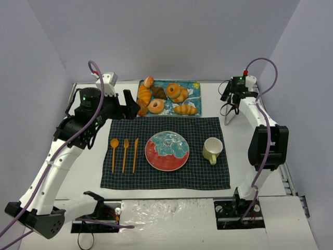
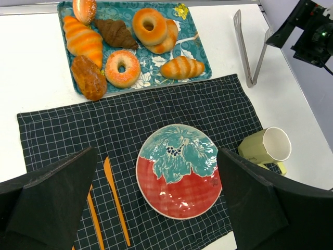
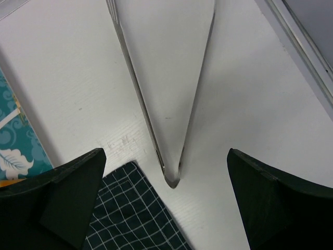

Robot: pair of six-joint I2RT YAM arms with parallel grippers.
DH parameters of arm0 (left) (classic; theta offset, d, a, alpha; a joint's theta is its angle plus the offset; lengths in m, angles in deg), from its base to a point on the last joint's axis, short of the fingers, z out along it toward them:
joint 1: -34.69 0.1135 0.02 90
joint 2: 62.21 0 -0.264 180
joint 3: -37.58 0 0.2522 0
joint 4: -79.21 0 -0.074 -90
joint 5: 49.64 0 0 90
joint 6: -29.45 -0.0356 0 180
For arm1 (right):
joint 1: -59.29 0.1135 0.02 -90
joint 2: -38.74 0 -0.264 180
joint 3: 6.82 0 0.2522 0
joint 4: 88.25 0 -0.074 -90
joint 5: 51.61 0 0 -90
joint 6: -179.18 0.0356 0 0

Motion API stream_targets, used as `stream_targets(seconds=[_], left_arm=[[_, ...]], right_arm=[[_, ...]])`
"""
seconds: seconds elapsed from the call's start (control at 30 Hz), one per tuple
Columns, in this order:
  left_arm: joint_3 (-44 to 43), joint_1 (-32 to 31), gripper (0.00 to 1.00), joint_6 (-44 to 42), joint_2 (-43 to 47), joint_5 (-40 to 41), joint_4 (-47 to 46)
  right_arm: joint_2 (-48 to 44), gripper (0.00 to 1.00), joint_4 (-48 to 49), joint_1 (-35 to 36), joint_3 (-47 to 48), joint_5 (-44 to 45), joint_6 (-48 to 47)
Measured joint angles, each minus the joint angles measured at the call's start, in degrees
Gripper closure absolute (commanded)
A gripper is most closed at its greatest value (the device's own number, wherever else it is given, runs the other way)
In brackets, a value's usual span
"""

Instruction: Place the bread

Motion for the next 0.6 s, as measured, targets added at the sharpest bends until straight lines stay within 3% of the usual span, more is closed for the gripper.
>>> stream_targets(seconds=[0.6], left_arm=[[0.4,0.4,0.03,0.0,0.1,-0.6,-0.4]], right_arm=[[14.3,0.0,2.7,-2.0,6.0,-4.8,-1.3]])
